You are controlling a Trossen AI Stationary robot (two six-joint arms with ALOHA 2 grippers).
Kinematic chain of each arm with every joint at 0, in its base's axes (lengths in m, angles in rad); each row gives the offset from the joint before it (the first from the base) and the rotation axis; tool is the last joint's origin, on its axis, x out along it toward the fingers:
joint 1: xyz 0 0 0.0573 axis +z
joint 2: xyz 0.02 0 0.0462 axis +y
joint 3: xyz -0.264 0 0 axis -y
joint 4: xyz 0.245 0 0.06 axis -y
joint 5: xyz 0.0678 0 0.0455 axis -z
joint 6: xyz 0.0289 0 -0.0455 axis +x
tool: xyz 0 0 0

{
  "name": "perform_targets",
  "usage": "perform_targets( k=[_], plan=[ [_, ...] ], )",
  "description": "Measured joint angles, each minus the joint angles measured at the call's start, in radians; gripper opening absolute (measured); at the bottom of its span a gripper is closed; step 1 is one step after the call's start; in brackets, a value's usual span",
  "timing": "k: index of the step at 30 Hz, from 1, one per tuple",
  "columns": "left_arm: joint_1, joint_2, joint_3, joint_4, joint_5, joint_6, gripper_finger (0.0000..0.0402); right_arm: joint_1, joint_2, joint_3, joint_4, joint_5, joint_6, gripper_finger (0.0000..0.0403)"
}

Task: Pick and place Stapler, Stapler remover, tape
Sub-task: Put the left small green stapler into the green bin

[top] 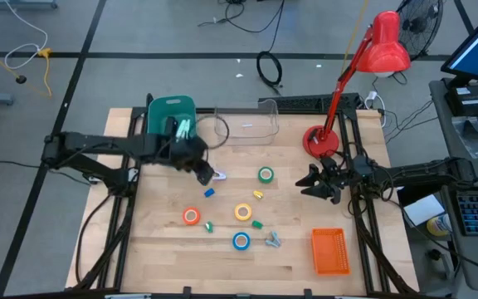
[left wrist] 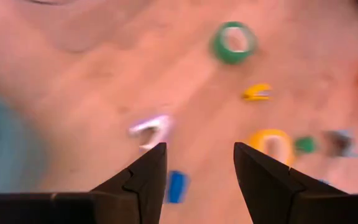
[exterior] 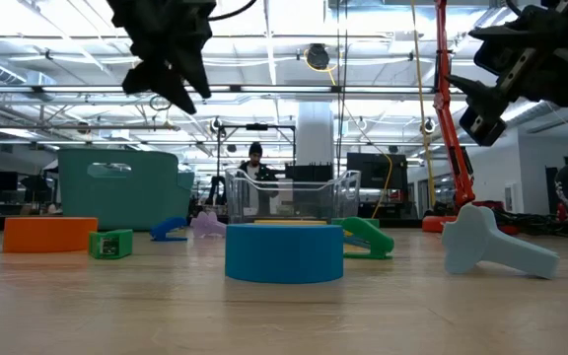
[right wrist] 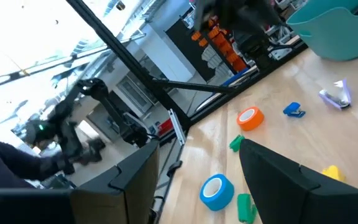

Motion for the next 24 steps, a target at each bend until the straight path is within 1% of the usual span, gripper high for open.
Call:
perform_targets(
  k=[3,7,11,15,20,24],
  plan=[
    [-0.068,0.003,-0.077,0.125,0.0,-0.042,0.0188,0.0,0.0,0.0,0.027,0.002,0.048,0.0217],
    [-0.138,0.002,-0.195,0.333,0.0,-0.104,0.0188,0.0,0.0,0.0,0.047,0.002,0.091,0.0217],
    [-0.192,0.002,-0.301,0.47,-0.003,-0.193,0.0188,0.0,0.0,0.0,0.055,0.003,0.096,0.0217],
    [-0.264,0.003,-0.365,0.499,-0.001,-0.305,0.0188,0.0,0.0,0.0,0.058,0.003,0.097,0.0216],
    [-0.36,0.003,-0.364,0.499,0.03,-0.439,0.0188,0.0,0.0,0.0,0.058,0.005,0.093,0.0217],
    [-0.431,0.002,-0.354,0.504,0.011,-0.516,0.0188,0.0,0.0,0.0,0.058,0.031,0.065,0.0215]
  ],
)
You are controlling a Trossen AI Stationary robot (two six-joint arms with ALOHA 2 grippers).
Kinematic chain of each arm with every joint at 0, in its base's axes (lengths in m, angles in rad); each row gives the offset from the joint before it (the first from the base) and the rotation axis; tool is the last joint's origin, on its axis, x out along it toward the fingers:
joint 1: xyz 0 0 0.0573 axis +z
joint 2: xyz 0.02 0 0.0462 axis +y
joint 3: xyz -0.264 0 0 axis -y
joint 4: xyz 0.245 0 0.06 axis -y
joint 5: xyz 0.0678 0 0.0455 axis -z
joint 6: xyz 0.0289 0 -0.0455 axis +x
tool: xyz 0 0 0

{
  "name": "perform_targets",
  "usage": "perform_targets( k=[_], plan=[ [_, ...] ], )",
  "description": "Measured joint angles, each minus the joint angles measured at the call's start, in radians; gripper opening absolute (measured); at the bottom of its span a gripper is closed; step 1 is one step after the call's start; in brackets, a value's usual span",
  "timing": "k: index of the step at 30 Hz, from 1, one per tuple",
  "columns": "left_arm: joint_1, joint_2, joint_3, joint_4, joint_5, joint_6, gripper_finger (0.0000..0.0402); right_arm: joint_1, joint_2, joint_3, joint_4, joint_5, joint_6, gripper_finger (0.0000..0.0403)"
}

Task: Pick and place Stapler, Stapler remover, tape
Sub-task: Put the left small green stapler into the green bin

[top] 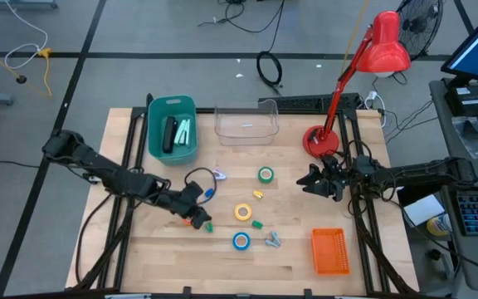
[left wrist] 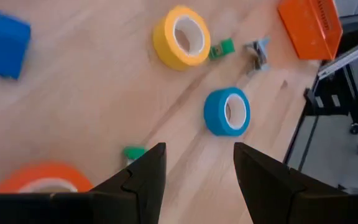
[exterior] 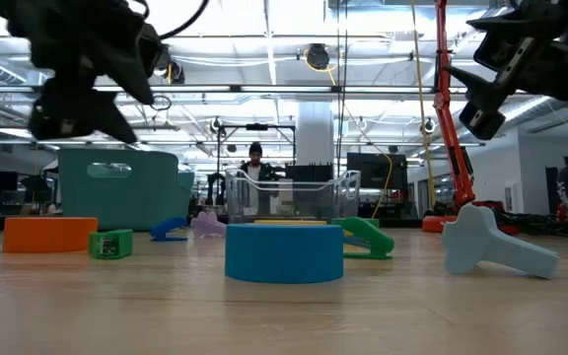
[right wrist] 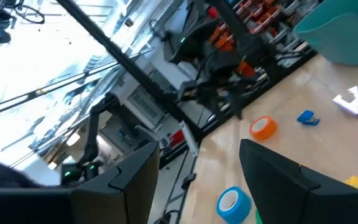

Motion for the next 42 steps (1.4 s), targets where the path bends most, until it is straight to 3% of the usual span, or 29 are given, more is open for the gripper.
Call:
perform_targets(
  k=[4,11,15,25,37,42],
  plan=[
    [-0.05,0.004,0.0,-0.004,-0.055,-0.116,0.0188,0.0,0.0,0.0,0.0,0.051,-0.003,0.0216],
    [-0.09,0.004,0.001,-0.003,-0.041,-0.453,0.0188,0.0,0.0,0.0,0.0,0.053,0.004,0.0218],
    [-0.109,0.005,0.048,-0.025,-0.041,-0.565,0.0188,0.0,0.0,0.0,-0.001,0.053,0.004,0.0215],
    [-0.12,0.034,0.285,-0.497,-0.04,-0.643,0.0188,0.0,0.0,0.0,-0.002,0.053,0.004,0.0215],
    [-0.12,0.36,0.524,-0.505,-0.022,-0.833,0.0188,0.0,0.0,0.0,-0.008,0.05,-0.006,0.0212],
    [-0.113,0.488,0.653,-0.627,-0.031,-0.929,0.0188,0.0,0.0,0.0,-0.008,0.049,0.005,0.0212]
  ],
)
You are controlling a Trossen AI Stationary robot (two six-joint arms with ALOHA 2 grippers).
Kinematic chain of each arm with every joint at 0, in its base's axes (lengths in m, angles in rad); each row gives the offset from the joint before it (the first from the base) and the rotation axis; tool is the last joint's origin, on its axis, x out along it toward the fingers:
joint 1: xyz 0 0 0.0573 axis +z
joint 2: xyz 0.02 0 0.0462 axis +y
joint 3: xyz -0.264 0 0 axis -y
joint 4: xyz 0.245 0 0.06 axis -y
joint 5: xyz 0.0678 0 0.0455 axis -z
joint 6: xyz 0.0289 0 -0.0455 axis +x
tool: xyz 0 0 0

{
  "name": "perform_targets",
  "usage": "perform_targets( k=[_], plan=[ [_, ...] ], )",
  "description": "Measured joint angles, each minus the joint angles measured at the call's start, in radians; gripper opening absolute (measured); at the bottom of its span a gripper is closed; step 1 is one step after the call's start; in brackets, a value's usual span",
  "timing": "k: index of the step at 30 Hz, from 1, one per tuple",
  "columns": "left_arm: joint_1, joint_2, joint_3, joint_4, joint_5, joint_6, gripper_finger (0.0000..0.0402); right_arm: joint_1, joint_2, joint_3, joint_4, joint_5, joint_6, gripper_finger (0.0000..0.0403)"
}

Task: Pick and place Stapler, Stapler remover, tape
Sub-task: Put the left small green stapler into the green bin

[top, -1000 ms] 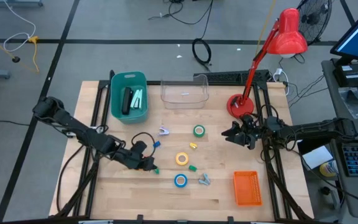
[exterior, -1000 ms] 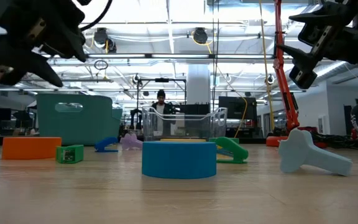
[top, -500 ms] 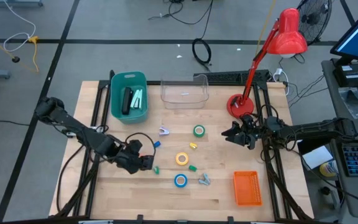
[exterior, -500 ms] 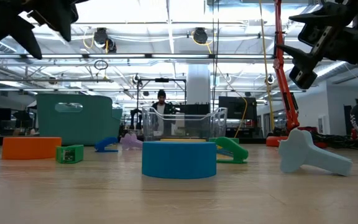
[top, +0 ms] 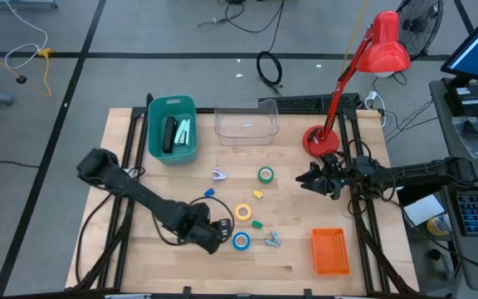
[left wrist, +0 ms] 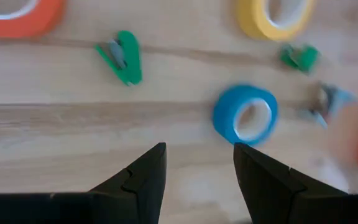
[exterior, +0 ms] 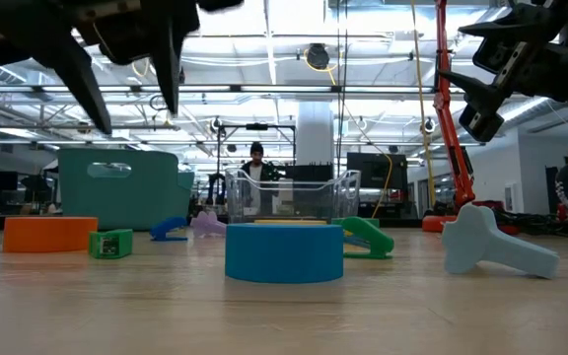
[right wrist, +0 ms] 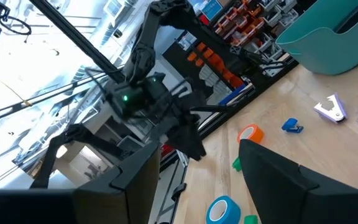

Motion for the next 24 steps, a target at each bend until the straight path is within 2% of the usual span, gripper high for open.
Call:
perform_targets(
  k=[5,10,24],
  plan=[
    [0.001,0.057,0.071,-0.136,-0.002,-0.12,0.0188,0.0,0.0,0.0,0.0,-0.003,0.0,0.0212],
    [0.011,0.101,0.057,-0.154,0.051,-0.21,0.0188,0.0,0.0,0.0,0.0,-0.003,0.0,0.0212],
    [0.067,0.132,0.046,-0.217,0.035,-0.199,0.0188,0.0,0.0,0.0,0.0,-0.004,0.0,0.0212]
  ],
)
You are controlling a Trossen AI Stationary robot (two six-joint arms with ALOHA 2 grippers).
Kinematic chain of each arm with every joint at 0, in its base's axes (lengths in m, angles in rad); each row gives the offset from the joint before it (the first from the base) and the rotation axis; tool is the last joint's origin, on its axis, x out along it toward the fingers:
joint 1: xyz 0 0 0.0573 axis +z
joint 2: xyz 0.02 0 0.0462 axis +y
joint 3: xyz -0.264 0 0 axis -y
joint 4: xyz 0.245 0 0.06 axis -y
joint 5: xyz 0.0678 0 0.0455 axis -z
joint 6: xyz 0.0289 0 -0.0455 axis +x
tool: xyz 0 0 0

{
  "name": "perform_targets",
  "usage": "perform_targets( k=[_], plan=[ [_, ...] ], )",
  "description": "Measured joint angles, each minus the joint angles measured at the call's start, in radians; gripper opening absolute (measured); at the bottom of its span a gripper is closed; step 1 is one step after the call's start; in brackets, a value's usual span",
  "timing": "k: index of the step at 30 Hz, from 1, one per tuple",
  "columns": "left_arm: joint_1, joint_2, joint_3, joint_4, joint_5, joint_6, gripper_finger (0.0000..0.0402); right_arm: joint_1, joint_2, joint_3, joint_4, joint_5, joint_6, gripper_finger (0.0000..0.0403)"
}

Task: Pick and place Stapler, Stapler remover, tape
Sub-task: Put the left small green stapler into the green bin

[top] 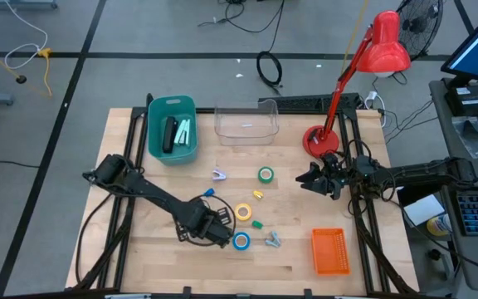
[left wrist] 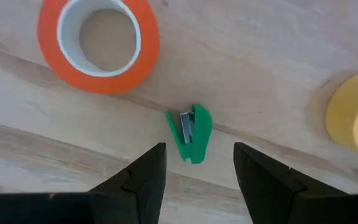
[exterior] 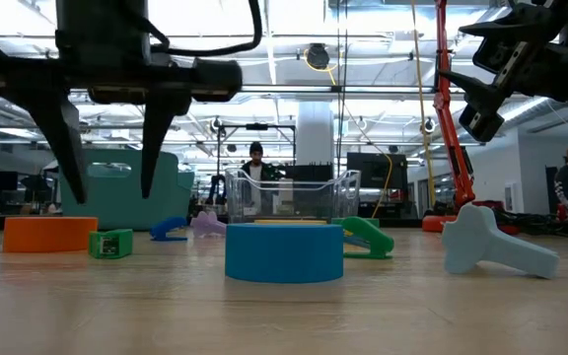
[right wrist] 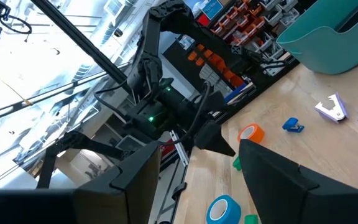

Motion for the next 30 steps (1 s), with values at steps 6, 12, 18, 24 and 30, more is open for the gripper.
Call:
perform_targets(
  k=[6,12,18,24,30],
  plan=[
    [0.0,0.0,-0.02,0.008,-0.001,-0.028,0.0188,0.0,0.0,0.0,0.0,0.0,0.0,0.0212],
    [0.0,0.0,-0.02,0.007,0.0,-0.027,0.0188,0.0,0.0,0.0,0.0,0.0,0.0,0.0212],
    [0.0,0.0,-0.069,0.073,0.013,-0.031,0.0188,0.0,0.0,0.0,0.0,0.0,0.0,0.0212],
    [0.0,0.0,-0.147,0.187,0.01,-0.053,0.0188,0.0,0.0,0.0,0.0,0.0,0.0,0.0212],
    [0.0,-0.004,-0.168,0.195,0.01,-0.054,0.0188,0.0,0.0,0.0,0.0,0.0,0.0,0.0212]
  ],
)
